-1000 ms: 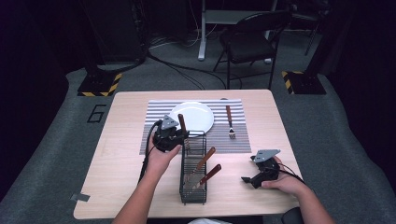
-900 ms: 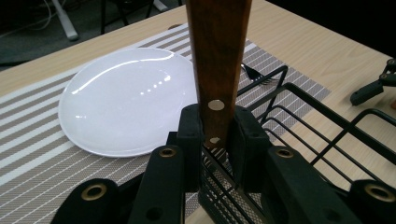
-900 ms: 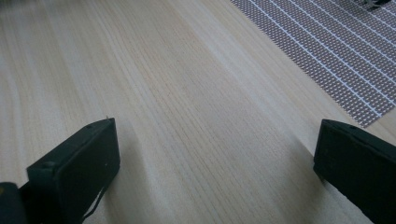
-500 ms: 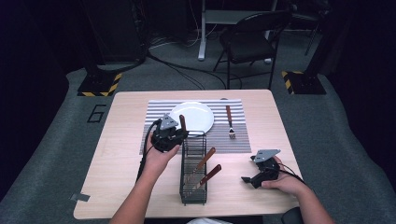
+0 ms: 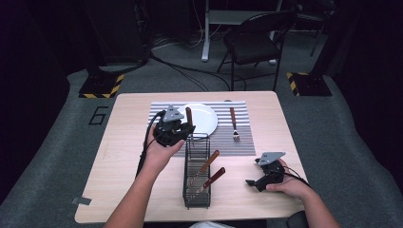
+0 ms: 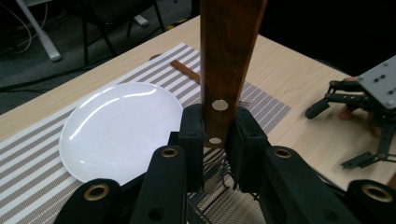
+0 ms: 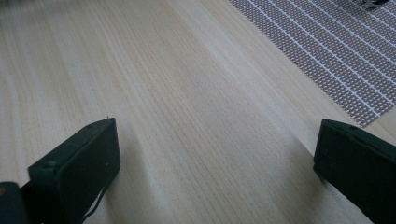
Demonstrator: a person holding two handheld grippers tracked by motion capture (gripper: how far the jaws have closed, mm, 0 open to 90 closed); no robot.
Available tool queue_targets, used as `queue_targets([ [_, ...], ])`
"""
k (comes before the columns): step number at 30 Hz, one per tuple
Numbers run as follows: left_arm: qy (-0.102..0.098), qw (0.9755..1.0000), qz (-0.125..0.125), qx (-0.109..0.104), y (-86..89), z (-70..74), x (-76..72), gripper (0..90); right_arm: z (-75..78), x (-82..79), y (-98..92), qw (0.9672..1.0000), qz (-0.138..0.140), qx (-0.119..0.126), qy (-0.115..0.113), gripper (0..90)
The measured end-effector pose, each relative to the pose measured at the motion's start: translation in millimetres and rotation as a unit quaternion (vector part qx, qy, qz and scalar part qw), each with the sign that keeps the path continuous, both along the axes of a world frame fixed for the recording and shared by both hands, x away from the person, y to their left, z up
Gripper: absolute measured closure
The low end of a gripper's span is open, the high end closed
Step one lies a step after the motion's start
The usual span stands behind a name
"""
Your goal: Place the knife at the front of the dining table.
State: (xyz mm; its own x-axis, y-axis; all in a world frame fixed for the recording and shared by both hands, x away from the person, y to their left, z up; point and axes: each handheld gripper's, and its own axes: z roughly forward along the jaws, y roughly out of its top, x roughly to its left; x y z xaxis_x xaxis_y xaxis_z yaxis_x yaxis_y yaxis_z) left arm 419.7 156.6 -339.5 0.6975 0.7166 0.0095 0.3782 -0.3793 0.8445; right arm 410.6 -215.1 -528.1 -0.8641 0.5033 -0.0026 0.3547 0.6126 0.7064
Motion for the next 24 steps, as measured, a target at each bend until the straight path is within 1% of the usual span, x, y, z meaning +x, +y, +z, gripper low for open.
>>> queue_targets([
  [2,-0.003,1.0,-0.005,-0.003,-1.4,9.1,-0.9,76.9,0.0,0.0,0.0,1.0,0.0,0.0,0.0,0.0],
  [3,-0.004,0.9999,-0.01,0.0,-2.2,12.9,-1.1,76.9,0.0,0.1,-0.1,1.0,0.0,0.0,0.0,0.0],
  [5,-0.011,0.9998,-0.012,0.012,-4.8,19.7,-1.2,76.9,0.0,0.5,-0.3,1.0,0.002,0.0,-0.001,0.0],
  [6,-0.011,0.9998,-0.013,0.014,-5.1,21.9,-1.1,76.9,0.0,0.7,-0.4,1.0,0.003,-0.001,-0.002,0.0],
  [8,-0.012,0.9997,-0.018,0.007,-5.3,27.0,-1.8,76.9,0.0,0.7,-0.4,1.0,0.002,-0.001,-0.002,0.0],
  [12,-0.023,0.9995,-0.019,0.01,-5.0,40.8,-6.7,76.9,0.0,0.7,-0.4,1.0,0.001,-0.001,-0.001,0.0],
  [13,-0.023,0.9995,-0.019,0.01,-5.0,40.8,-6.7,76.9,0.0,0.7,-0.4,1.0,0.001,-0.001,-0.002,0.0],
  [14,-0.025,0.9995,-0.02,0.005,-3.8,47.5,-8.8,76.9,0.0,0.7,-0.4,1.0,0.001,-0.001,-0.002,0.0],
  [16,-0.03,0.9993,-0.02,0.01,-2.5,55.2,-11.5,76.9,0.0,0.7,-0.5,1.0,0.001,-0.001,-0.002,0.0],
  [17,-0.033,0.9992,-0.018,0.011,-0.5,61.7,-14.0,76.9,0.0,0.7,-0.5,1.0,0.002,-0.001,-0.002,0.0],
  [18,-0.033,0.9992,-0.018,0.011,-0.5,61.7,-14.0,76.9,0.0,0.7,-0.5,1.0,0.002,-0.001,-0.002,0.0],
  [21,-0.036,0.9992,-0.019,0.008,0.9,69.9,-16.8,76.9,0.0,0.8,-0.6,1.0,0.001,-0.001,-0.002,0.0],
  [23,-0.041,0.9988,-0.019,0.018,1.6,74.3,-17.6,76.9,-0.1,1.0,-0.8,1.0,0.003,-0.001,-0.004,0.0],
  [24,-0.039,0.9989,-0.017,0.02,2.8,75.8,-17.5,76.9,-0.1,1.0,-0.8,1.0,0.003,-0.001,-0.004,0.0],
])
